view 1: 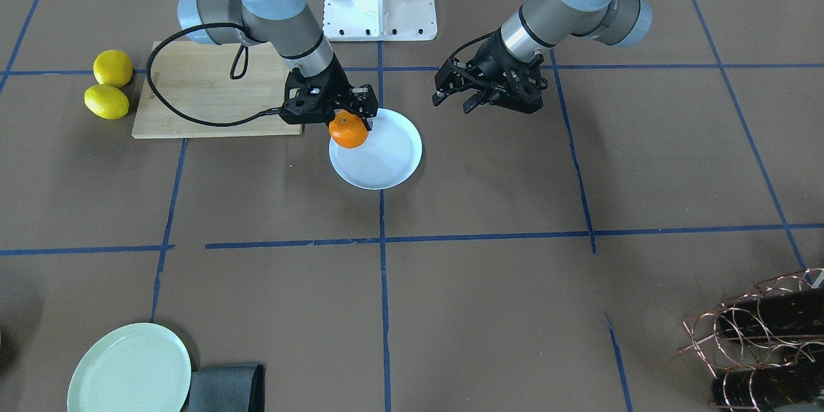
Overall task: Pick orange to plate
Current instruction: 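Lift the orange with the right gripper and carry it over the white plate, then lower the orange onto the white plate and open the right gripper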
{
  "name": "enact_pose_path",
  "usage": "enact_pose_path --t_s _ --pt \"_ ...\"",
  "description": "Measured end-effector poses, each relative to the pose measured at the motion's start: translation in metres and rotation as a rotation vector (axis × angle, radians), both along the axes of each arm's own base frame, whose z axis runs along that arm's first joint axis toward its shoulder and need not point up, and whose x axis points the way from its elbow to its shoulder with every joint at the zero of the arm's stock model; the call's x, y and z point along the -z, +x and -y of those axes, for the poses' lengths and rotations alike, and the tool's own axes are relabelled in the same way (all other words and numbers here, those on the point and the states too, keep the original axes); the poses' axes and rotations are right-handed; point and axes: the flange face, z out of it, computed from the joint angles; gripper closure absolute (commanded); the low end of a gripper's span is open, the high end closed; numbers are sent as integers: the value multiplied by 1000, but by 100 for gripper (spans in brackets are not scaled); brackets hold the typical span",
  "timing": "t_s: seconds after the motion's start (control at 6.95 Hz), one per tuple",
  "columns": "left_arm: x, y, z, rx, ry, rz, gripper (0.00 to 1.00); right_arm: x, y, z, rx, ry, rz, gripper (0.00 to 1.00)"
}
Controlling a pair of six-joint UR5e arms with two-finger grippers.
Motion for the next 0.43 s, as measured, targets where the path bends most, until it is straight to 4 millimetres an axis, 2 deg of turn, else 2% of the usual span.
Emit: enact_pose_path --t_s 0.14,0.43 --pt "-1 0 1 1 -1 2 27 5 -14 -2 -10 1 -13 100" --pt "-4 1 2 2 -5 7 27 9 -29 3 -41 9 -49 100"
